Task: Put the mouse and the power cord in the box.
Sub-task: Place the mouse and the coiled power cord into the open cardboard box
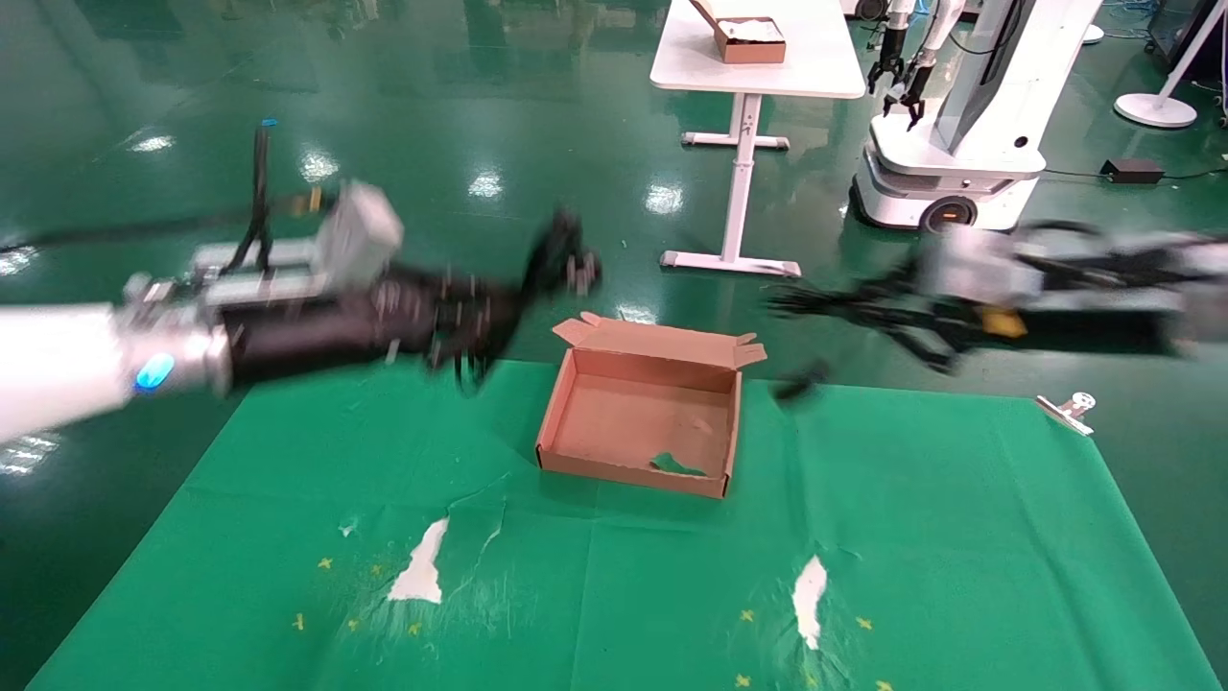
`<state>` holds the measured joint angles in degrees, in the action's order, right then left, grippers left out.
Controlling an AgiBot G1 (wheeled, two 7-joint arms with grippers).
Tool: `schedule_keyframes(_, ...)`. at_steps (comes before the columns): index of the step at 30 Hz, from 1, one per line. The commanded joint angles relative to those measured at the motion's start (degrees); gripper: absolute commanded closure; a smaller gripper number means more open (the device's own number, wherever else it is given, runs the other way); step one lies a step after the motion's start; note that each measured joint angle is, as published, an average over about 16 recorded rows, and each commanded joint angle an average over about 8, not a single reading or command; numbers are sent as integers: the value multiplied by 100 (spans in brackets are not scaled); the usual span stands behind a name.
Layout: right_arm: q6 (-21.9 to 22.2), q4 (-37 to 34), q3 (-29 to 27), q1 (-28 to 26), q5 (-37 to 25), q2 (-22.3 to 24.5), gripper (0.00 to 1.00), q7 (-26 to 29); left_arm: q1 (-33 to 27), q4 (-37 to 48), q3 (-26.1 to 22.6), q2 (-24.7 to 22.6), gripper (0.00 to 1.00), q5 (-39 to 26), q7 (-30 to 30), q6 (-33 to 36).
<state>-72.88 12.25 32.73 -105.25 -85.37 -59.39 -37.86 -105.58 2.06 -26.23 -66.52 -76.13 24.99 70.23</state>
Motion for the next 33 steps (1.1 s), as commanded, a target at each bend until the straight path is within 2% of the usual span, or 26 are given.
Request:
schedule_keyframes(1,67,145,41,-122,-48,-266,100,161,-86,11,130,-205,100,198,-141,-591)
schedule_keyframes(4,663,-75,104,-50,-147,-879,100,92,-139,-41,178,-471,100,282,-132,-1508)
schedule_keyframes(7,1566,-374,153,138,-245,-1425,100,-43,-167,-96,182,-627,100,295,-84,-2119)
schedule_keyframes(10,2382,-530,182,432,-274,-1760,100,-106,-158,-134,152,-671,100,256,-20,-2389)
schedule_keyframes(12,2699,-502,196,651,-235,-1866,100,-87,-134,-152,107,-648,100,191,38,-2405)
schedule_keyframes(13,2762,-453,205,748,-201,-1883,96,-65,-119,-158,80,-625,100,153,68,-2379)
schedule_keyframes(20,2781,-132,351,1053,11,-1878,10,170,13,-180,-72,-445,100,-67,243,-2049)
schedule_keyframes(21,2793,-113,383,1061,27,-1877,1,197,34,-183,-86,-440,100,-87,263,-2025)
schedule_keyframes(28,2988,-79,503,1121,226,-1851,0,298,169,-212,-181,-639,100,-225,391,-2108)
schedule_keyframes(33,3345,-245,485,981,364,-1763,0,175,320,-314,-295,-965,100,-381,533,-2087)
